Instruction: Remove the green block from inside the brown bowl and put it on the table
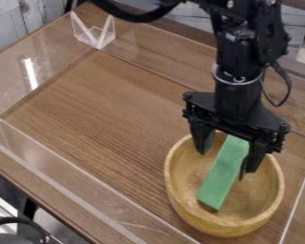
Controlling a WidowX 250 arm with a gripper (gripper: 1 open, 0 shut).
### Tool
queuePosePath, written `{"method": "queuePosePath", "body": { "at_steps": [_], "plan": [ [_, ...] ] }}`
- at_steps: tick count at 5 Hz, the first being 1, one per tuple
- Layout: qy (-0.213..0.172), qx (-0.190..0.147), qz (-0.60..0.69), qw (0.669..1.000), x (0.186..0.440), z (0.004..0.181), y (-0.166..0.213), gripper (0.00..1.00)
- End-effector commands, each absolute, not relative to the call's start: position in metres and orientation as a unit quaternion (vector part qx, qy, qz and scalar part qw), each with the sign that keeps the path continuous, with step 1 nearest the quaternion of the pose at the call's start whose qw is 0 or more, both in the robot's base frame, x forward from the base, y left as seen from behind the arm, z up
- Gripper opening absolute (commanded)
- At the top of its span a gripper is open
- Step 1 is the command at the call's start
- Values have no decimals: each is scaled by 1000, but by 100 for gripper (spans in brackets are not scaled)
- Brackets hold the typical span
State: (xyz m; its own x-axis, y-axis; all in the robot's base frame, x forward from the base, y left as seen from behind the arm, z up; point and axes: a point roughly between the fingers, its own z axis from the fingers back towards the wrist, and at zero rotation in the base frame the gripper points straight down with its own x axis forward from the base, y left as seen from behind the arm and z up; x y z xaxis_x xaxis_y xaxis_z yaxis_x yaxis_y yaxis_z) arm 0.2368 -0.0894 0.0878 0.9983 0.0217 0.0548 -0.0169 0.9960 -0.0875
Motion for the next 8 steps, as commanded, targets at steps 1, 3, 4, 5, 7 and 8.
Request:
{"method": "queuePosePath", "body": {
  "at_steps": [1,3,4,5,7,8],
  "plan": [
    [-46,-55,16,997,246,93,-90,100],
    [-47,-63,21,997,250,88,-91,100],
    [-47,-66,24,996,252,86,-91,100],
    [-47,-69,26,996,255,83,-90,100],
    [-47,-75,31,996,259,79,-90,100],
    [-47,-78,34,995,262,78,-89,100]
  ]
}}
